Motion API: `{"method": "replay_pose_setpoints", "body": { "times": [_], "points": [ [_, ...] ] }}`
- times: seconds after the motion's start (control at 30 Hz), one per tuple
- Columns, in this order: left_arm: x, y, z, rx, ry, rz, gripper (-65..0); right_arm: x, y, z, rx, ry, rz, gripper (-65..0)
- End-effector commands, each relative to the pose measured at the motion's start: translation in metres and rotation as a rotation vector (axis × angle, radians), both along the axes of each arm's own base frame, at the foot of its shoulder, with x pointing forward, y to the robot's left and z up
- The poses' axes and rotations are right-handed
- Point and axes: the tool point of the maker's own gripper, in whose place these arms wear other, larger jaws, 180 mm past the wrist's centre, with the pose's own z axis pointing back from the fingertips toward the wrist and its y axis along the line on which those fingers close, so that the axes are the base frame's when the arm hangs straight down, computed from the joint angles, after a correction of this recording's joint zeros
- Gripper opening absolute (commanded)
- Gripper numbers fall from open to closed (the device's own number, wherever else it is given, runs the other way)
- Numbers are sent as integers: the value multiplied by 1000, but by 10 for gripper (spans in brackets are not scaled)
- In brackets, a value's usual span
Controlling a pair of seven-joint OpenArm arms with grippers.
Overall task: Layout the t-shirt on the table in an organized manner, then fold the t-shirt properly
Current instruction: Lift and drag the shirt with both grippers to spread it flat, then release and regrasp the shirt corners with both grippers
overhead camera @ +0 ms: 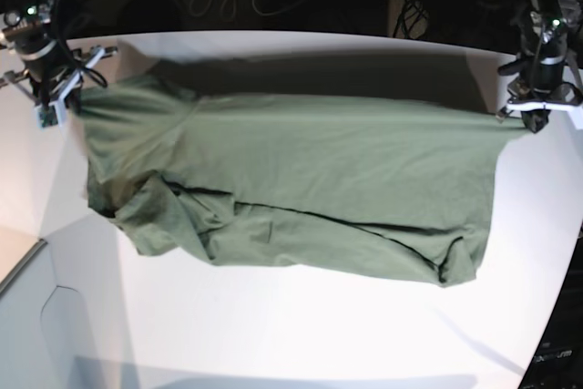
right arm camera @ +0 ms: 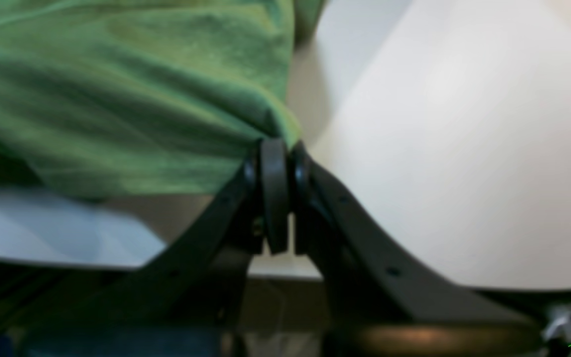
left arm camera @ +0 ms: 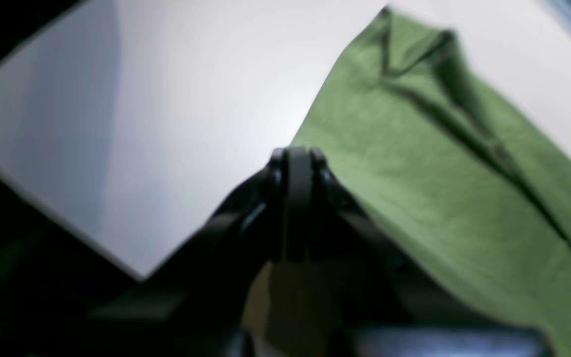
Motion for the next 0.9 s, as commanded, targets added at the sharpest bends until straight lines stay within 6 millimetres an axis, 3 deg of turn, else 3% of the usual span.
{"method": "replay_pose_setpoints", "body": {
  "times": [0.0, 0.2, 0.3, 0.4, 0.57, 0.73, 0.87],
  "points": [
    [-5, 12, 1, 24, -3, 28, -650, 3, 1, 7, -5, -31, 13, -650],
    [-30, 20, -47, -31, 117, 80, -650, -16, 4, -21, 44, 50, -6, -650],
    [-34, 19, -56, -44, 139, 87, -650, -25, 3, -40, 77, 97, -25, -650],
    [-30, 19, -54, -41, 136, 80, -641, -22, 4, -44, 94, 81, -27, -650],
    [-34, 19, -55, -42, 140, 87, -497, -24, 3, -44, 88, 90, -27, -632],
    [-41, 20, -57, -44, 154, 90, -331, -32, 1, -44, 81, 97, -28, -465],
    [-43, 21, -63, -45, 169, 94, -267, -39, -21, -39, 58, 87, -95, -380]
  ]
}}
